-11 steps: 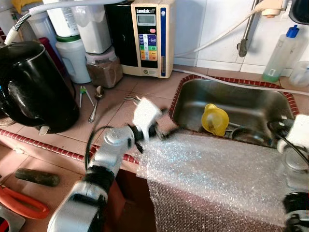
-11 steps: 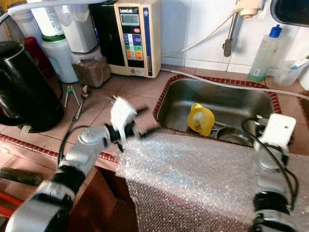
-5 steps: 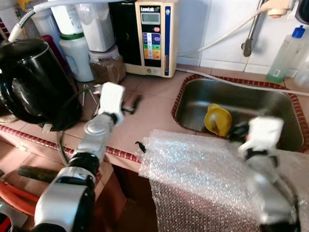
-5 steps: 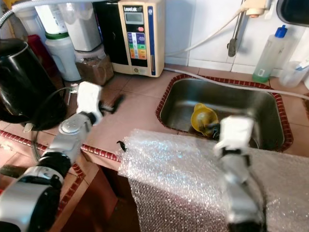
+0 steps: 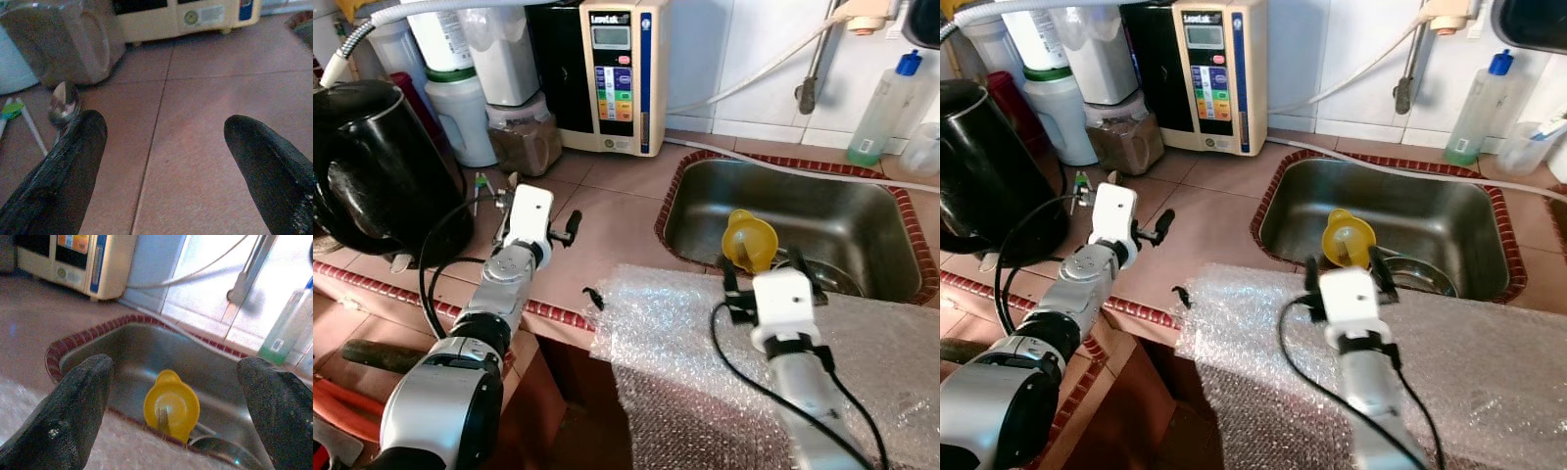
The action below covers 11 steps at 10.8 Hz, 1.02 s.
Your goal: Kitchen organization
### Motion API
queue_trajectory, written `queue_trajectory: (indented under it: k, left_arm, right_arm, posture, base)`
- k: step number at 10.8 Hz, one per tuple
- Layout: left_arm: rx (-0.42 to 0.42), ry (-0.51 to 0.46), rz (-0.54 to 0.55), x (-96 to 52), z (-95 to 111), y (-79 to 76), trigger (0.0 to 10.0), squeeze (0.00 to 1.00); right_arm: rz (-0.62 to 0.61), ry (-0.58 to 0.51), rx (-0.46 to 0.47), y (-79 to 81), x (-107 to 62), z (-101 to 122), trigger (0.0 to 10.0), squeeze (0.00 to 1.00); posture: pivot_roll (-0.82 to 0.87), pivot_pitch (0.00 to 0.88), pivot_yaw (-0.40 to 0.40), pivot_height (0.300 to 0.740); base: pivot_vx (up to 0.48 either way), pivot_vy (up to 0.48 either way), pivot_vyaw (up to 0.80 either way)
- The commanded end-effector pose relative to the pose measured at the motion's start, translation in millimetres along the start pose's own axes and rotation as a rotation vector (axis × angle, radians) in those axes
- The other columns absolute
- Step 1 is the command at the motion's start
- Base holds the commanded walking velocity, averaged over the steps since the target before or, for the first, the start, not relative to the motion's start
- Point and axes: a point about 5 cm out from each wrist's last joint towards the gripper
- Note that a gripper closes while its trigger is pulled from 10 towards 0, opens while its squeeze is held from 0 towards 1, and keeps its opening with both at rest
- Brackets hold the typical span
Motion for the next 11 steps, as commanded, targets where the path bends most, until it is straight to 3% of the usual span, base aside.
queue_trajectory:
  k: [1,3,4,5,7,8,9,11]
  left_arm:
    - [-0.017,0.035,0.034,0.9,-0.6,7.2,10.0,1.00]
    - [-0.031,0.070,0.098,-0.8,-6.2,16.1,10.0,0.97]
    - [-0.052,0.090,0.117,-1.2,-8.5,17.9,10.0,0.00]
    - [-0.064,0.106,0.124,-1.7,-10.5,18.7,10.0,0.00]
    - [-0.074,0.116,0.137,-2.4,-12.8,19.6,10.0,0.00]
    - [-0.100,0.145,0.133,-3.5,-17.6,19.4,10.0,0.00]
    - [-0.130,0.168,0.123,-4.4,-21.4,18.0,10.0,0.00]
    - [-0.138,0.184,0.103,-4.3,-23.3,14.4,10.0,0.00]
  right_arm:
    - [-0.037,0.006,-0.060,4.5,-4.1,5.0,10.0,1.00]
    - [-0.047,0.044,-0.116,12.7,1.8,22.9,10.0,1.00]
    - [-0.105,0.104,0.072,2.5,10.7,26.1,10.0,1.00]
    - [-0.106,0.094,0.168,-1.0,18.9,30.3,10.0,1.00]
    - [-0.079,0.175,0.237,-6.0,15.7,16.1,10.0,1.00]
    - [-0.025,0.285,0.336,-7.6,3.9,-0.7,10.0,0.24]
    - [0.005,0.321,0.381,-8.7,-4.0,-7.8,10.0,0.00]
    - [0.110,0.299,0.458,-2.3,-14.8,-4.0,10.0,0.00]
  posture:
    - [-0.04,0.000,0.094,0.740]
    - [-0.04,0.000,0.089,0.740]
    - [-0.05,0.000,0.091,0.740]
    - [-0.06,0.000,0.089,0.740]
    - [-0.05,0.000,0.082,0.740]
    - [-0.06,0.000,0.081,0.740]
    - [-0.07,0.000,0.082,0.740]
    - [-0.08,0.000,0.086,0.740]
  base:
    - [0.000,0.000,0.00]
    - [0.000,0.000,0.00]
    - [0.000,0.000,0.00]
    - [0.000,0.000,0.00]
    - [0.000,0.000,0.00]
    - [0.000,0.000,0.00]
    - [0.000,0.000,0.00]
    - [0.000,0.000,0.00]
Point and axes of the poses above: a point about 5 cm out from each wrist's last joint towards the gripper, its own x axis pointing out of the wrist towards the gripper, its own z axis along the axis of the wrist's last joint, y = z × x, and after that the axes turned 11 degrees about x, right-handed
